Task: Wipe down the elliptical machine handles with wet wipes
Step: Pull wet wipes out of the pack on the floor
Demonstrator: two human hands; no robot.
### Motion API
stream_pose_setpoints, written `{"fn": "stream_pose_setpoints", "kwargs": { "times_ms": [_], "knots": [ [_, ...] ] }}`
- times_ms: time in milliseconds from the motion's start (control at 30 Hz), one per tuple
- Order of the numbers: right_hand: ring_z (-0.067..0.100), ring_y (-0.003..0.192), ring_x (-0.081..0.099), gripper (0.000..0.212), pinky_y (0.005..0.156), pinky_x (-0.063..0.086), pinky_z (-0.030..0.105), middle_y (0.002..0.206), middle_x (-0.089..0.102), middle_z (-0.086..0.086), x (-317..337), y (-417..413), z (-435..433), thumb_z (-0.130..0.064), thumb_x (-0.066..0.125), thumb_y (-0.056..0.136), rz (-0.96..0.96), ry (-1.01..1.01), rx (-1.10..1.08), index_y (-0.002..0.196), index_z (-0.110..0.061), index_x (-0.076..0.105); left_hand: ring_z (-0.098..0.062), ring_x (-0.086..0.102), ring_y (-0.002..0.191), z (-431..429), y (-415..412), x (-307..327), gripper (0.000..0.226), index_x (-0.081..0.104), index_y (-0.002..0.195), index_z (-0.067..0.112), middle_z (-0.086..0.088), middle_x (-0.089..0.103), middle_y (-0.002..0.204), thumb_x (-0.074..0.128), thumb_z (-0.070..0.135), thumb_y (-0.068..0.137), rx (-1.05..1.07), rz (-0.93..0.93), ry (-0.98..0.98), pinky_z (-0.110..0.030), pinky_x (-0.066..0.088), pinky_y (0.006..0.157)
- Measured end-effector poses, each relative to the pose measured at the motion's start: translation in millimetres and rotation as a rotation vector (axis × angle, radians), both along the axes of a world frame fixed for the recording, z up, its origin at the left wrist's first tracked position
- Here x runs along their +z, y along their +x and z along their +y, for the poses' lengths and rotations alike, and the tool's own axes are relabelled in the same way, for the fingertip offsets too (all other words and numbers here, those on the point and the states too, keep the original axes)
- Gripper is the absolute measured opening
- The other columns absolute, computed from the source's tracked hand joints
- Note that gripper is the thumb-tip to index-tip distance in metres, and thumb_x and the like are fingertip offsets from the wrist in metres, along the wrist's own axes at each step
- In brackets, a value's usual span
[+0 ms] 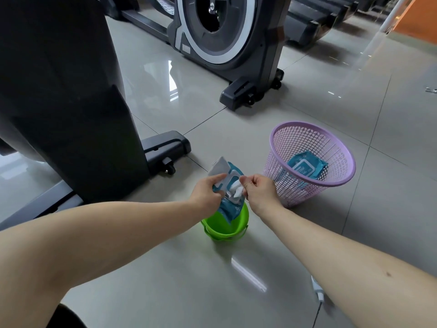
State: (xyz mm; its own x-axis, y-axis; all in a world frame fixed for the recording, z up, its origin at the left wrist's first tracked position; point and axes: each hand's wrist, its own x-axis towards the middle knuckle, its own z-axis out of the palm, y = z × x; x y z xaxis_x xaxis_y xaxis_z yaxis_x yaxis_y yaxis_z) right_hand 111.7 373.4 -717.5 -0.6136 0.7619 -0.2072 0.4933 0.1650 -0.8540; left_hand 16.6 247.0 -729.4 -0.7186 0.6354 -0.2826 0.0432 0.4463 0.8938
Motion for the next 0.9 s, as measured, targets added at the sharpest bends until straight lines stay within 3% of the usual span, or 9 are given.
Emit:
{"fn": "stream_pose_setpoints", "kwargs": {
  "times_ms": [67, 300, 433, 533, 567, 633, 733, 800, 900],
  "knots": [
    [0.019, 0.069, 0.057, 0.038, 0.067, 0.046, 0.031, 0.069, 0.062, 0.001, 4, -2, -1, -0.036, 0.059, 0.104, 0.016, -0.007, -0.002, 0.075, -0.013, 0.060, -0.020, 0.062, 0.122, 2, -1, 0, 0.055, 0.058, 0.144, 0.023, 0.000, 0.064, 0.136, 0.061, -0.002, 0.095, -0.006, 0.003, 0.005, -0.039, 0.050, 0.110],
    [0.016, 0.063, 0.050, 0.050, 0.061, 0.042, 0.030, 0.066, 0.057, 0.002, 18, -2, 7, -0.057, 0.059, 0.096, 0.075, -0.001, 0.016, 0.072, -0.013, 0.055, -0.023, 0.062, 0.120, 1, -4, -2, 0.053, 0.057, 0.146, 0.028, 0.001, 0.061, 0.140, 0.061, 0.004, 0.099, 0.011, -0.035, -0.004, -0.038, 0.053, 0.105],
    [0.024, 0.074, 0.059, 0.066, 0.069, 0.050, 0.037, 0.073, 0.063, 0.008, 14, 1, 10, -0.071, 0.056, 0.082, 0.061, -0.018, 0.001, 0.081, -0.005, 0.062, -0.023, 0.061, 0.118, 1, -3, -2, 0.052, 0.056, 0.147, 0.027, -0.001, 0.059, 0.140, 0.061, 0.005, 0.099, 0.041, -0.066, 0.008, -0.036, 0.054, 0.103],
    [0.031, 0.089, 0.072, 0.074, 0.085, 0.061, 0.048, 0.086, 0.071, 0.008, 12, 3, 11, -0.081, 0.063, 0.070, 0.024, -0.074, 0.015, 0.087, -0.010, 0.062, -0.021, 0.062, 0.118, 1, -1, -3, 0.053, 0.057, 0.146, 0.027, 0.000, 0.060, 0.140, 0.062, 0.004, 0.099, 0.055, -0.082, 0.013, -0.032, 0.054, 0.103],
    [0.030, 0.094, 0.073, 0.074, 0.089, 0.061, 0.051, 0.094, 0.073, 0.008, 10, 4, 13, -0.080, 0.071, 0.068, 0.023, -0.122, 0.028, 0.094, -0.011, 0.062, -0.020, 0.062, 0.118, 2, -1, -4, 0.052, 0.057, 0.146, 0.027, 0.000, 0.060, 0.140, 0.062, 0.005, 0.099, 0.065, -0.084, 0.013, -0.031, 0.053, 0.102],
    [0.024, 0.101, 0.072, 0.066, 0.095, 0.060, 0.048, 0.108, 0.072, 0.007, 8, 8, 14, -0.051, 0.087, 0.075, -0.005, -0.234, 0.092, 0.119, -0.012, 0.057, -0.018, 0.062, 0.117, 1, 0, -5, 0.052, 0.057, 0.145, 0.025, 0.001, 0.061, 0.141, 0.063, 0.004, 0.098, 0.079, -0.086, 0.019, -0.027, 0.052, 0.101],
    [0.021, 0.104, 0.071, 0.077, 0.090, 0.060, 0.036, 0.112, 0.072, 0.009, 4, 14, 15, -0.012, 0.088, 0.080, -0.085, -0.221, 0.183, 0.144, -0.015, 0.046, -0.015, 0.060, 0.111, -1, -1, -5, 0.050, 0.058, 0.145, 0.024, 0.000, 0.061, 0.141, 0.062, 0.003, 0.099, 0.101, -0.090, 0.031, -0.026, 0.052, 0.099],
    [0.020, 0.099, 0.071, 0.063, 0.084, 0.059, 0.031, 0.105, 0.073, 0.009, 3, 16, 16, -0.008, 0.085, 0.083, -0.114, -0.174, 0.184, 0.138, -0.015, 0.054, -0.016, 0.061, 0.111, -2, -1, -5, 0.050, 0.058, 0.144, 0.022, -0.002, 0.061, 0.140, 0.062, 0.003, 0.099, 0.118, -0.094, 0.035, -0.031, 0.053, 0.103],
    [0.021, 0.094, 0.070, 0.028, 0.081, 0.060, 0.032, 0.096, 0.072, 0.007, 2, 14, 19, -0.016, 0.083, 0.087, -0.146, -0.087, 0.124, 0.111, -0.014, 0.068, -0.017, 0.061, 0.110, -1, -1, -5, 0.049, 0.058, 0.144, 0.022, -0.001, 0.061, 0.139, 0.062, 0.003, 0.099, 0.125, -0.092, 0.034, -0.028, 0.053, 0.100]
  ]
}}
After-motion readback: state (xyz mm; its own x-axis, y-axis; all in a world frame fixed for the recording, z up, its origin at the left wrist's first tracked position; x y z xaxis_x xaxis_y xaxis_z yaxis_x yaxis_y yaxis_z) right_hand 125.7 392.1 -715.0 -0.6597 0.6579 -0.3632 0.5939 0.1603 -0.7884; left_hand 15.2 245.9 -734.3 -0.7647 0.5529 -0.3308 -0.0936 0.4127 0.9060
